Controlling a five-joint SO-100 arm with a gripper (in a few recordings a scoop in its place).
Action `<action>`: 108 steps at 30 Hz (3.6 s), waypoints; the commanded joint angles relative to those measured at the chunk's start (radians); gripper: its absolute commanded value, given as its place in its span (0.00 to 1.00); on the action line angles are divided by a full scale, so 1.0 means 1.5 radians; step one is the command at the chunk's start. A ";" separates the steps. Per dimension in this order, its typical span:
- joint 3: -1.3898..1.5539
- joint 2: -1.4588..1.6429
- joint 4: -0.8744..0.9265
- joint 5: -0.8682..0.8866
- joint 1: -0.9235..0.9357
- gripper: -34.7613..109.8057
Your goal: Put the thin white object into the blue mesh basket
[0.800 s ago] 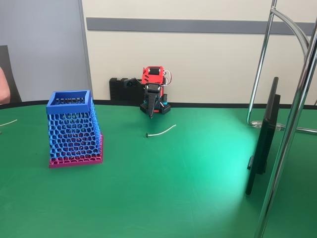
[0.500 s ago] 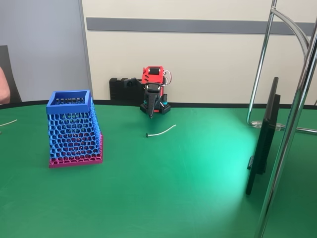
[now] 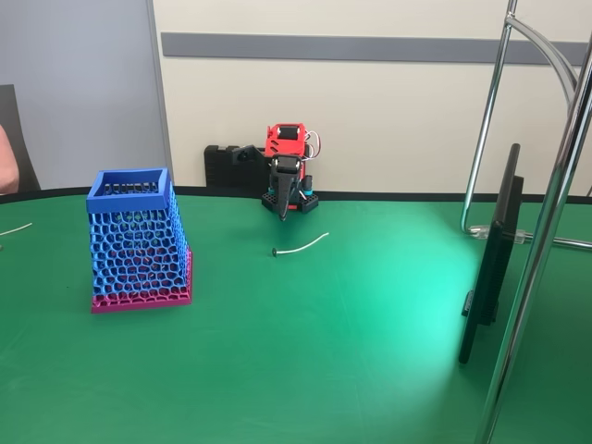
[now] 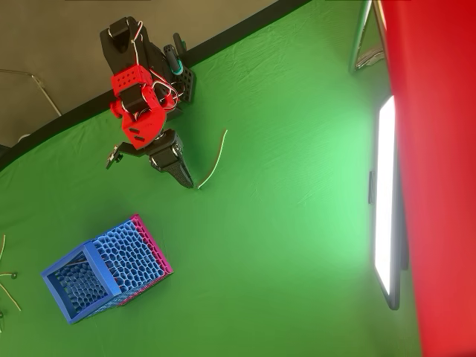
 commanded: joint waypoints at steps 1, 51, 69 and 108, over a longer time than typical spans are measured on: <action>0.005 0.004 0.001 -0.002 -0.003 0.25; -0.449 -0.771 0.093 -0.094 0.005 0.32; -0.686 -1.071 0.223 -0.212 0.006 0.34; -0.800 -1.300 0.226 -0.247 0.025 0.32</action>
